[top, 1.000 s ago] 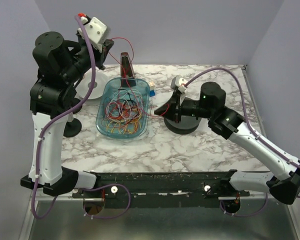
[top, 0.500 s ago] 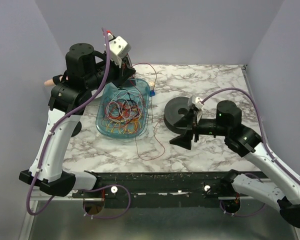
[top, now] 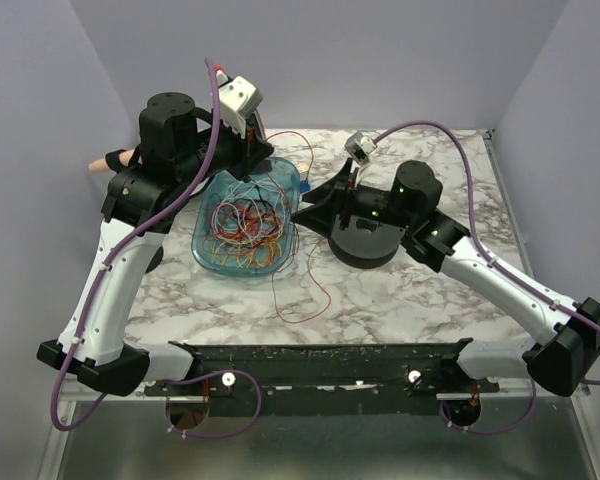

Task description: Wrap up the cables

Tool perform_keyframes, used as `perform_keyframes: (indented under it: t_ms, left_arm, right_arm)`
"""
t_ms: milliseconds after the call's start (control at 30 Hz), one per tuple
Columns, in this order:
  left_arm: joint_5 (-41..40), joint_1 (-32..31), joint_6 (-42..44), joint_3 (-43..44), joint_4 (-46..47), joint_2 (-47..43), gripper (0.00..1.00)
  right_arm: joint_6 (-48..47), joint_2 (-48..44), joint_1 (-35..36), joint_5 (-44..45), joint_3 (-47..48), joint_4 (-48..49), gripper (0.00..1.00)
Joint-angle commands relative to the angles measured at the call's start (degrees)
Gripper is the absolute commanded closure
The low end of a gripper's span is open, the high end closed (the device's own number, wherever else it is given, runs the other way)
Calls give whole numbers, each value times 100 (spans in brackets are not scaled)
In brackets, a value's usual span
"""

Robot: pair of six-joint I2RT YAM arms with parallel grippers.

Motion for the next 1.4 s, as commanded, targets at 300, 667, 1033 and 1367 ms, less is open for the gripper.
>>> perform_keyframes:
  t_ms: [300, 667, 1033, 1367]
  left_arm:
    - [-387, -34, 107, 348, 53, 43, 100]
    - [-651, -25, 381, 648, -8, 113, 100]
    - [-494, 27, 1503, -18, -614, -123, 100]
    - [2846, -25, 4681, -1305, -2551, -722, 25]
  right_arm:
    - [983, 645, 304, 564, 269, 1457, 66]
    - [887, 251, 295, 564, -425, 1326, 88]
    - [-96, -979, -459, 1346, -830, -684, 99]
    - [-3391, -1174, -734, 1057, 479, -3885, 99]
